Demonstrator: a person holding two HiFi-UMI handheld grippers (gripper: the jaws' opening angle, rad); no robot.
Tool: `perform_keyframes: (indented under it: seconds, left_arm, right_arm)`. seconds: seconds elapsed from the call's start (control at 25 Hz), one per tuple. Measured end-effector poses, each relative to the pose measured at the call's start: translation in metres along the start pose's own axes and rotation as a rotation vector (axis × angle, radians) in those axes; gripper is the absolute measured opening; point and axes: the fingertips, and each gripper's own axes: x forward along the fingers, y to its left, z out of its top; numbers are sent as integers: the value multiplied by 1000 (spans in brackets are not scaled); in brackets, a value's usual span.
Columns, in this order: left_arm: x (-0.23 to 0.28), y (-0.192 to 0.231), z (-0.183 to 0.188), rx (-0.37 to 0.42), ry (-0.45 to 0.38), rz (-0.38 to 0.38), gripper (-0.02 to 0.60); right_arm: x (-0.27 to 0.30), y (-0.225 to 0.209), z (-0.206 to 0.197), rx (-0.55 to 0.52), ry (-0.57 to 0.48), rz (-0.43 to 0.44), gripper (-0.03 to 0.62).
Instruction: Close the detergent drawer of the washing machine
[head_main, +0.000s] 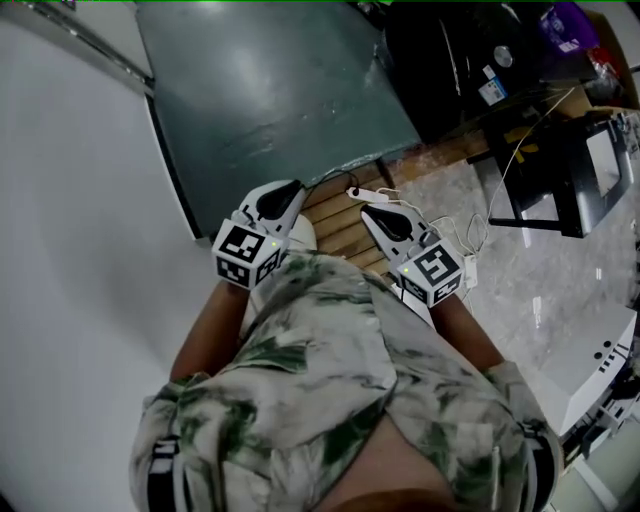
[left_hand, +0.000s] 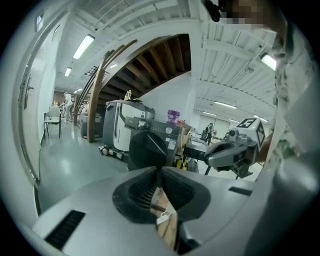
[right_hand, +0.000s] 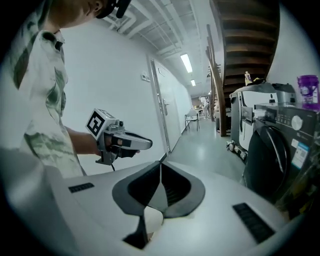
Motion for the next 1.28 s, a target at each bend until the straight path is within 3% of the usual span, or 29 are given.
perform_keyframes:
  seconds: [0.12, 0.2, 0.4, 0.72, 1.04, 1.28]
  left_arm:
    - [-13, 45, 12, -8, -8, 12, 43]
    - [-26, 77, 25, -20, -8, 7, 103]
    - [-67, 133, 60, -8, 4, 24, 106]
    - [-85, 200, 99, -63, -27, 85, 106]
    - [-39, 285, 122, -90, -10, 131, 106]
    - [17, 349, 197, -36, -18, 122, 106]
  right_arm:
    - [44, 0, 21, -9, 32, -9, 51]
    - [74, 4, 42, -12, 50, -14, 75]
    - [122, 25, 104, -25, 60, -1, 75]
    - [174, 20, 155, -39, 104, 40, 66]
    - [253, -52, 184, -10, 132, 93, 57]
    - [319, -136, 235, -7, 127, 140, 55]
